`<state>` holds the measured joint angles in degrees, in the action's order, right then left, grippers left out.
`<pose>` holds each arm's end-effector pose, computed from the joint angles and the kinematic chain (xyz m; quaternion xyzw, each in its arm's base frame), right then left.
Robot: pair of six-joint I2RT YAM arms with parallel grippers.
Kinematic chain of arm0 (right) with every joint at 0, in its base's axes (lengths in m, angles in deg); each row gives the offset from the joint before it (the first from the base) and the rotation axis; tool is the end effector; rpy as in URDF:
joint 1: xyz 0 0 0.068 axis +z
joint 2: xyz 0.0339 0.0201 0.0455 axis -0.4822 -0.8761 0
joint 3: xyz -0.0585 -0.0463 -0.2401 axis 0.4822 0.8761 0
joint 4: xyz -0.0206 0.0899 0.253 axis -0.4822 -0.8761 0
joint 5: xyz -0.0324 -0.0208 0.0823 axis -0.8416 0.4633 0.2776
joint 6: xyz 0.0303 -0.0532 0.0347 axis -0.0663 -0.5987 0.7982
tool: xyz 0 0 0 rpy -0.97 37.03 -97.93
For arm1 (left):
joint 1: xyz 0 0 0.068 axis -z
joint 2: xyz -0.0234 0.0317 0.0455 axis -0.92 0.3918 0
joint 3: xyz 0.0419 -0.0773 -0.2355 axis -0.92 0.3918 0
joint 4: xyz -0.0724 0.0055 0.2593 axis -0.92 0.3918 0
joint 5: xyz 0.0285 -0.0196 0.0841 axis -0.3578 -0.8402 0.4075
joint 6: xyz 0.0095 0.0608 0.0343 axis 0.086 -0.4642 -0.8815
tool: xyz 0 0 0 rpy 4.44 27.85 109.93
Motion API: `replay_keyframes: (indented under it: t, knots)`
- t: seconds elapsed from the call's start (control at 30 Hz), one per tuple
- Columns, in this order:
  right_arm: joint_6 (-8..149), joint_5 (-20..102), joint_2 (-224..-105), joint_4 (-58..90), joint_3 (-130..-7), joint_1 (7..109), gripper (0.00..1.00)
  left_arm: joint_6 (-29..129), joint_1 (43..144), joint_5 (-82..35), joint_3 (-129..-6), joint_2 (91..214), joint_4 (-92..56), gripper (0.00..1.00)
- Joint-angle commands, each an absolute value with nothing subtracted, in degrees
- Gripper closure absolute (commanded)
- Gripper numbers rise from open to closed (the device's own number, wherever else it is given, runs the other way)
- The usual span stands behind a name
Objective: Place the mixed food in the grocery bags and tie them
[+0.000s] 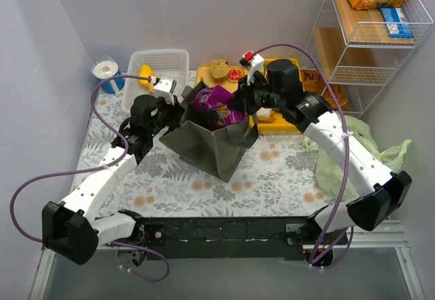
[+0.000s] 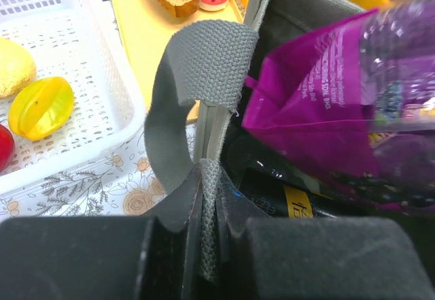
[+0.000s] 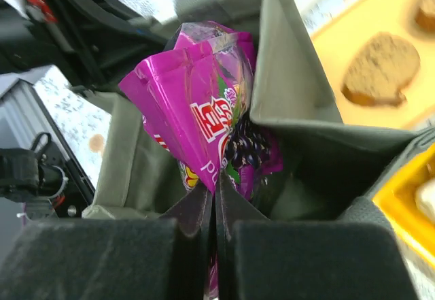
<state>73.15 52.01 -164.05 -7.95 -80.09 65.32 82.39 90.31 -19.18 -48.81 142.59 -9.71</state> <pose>0.2700 0.2223 0.4001 -0.2781 0.7548 0.3436 0.4847 0.2789 -0.1250 0.2991 -0.1226 0.8001 -0.3481 0.4730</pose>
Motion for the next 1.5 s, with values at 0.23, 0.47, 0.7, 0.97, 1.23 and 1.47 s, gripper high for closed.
replay_keyframes:
  t: [0.23, 0.47, 0.7, 0.97, 1.23, 1.47]
  knots:
    - [67.10, 35.14, -168.11, -27.94, -99.15, 66.00, 0.99, 82.61, 90.49, -19.26, -47.84, 138.72, -12.08, 1.00]
    - [66.49, 31.53, -179.79, -30.67, -103.72, 74.61, 0.99, 81.73, 90.49, -20.67, -46.16, 136.95, -13.93, 1.00]
    - [66.31, 26.27, -193.25, -35.07, -104.88, 78.40, 0.99, 81.73, 90.49, -20.14, -46.08, 136.07, -14.11, 1.00]
    - [66.14, 26.16, -190.11, -35.34, -102.49, 78.40, 0.66, 81.90, 90.49, -19.79, -46.51, 136.95, -13.67, 1.00]
    - [67.98, 29.77, -181.75, -34.72, -109.96, 77.09, 0.16, 82.60, 90.49, -18.12, -47.39, 138.00, -12.80, 1.00]
    - [71.49, 26.70, -171.48, -35.95, -107.96, 70.50, 0.15, 83.48, 90.49, -18.82, -49.68, 140.38, -11.91, 1.00]
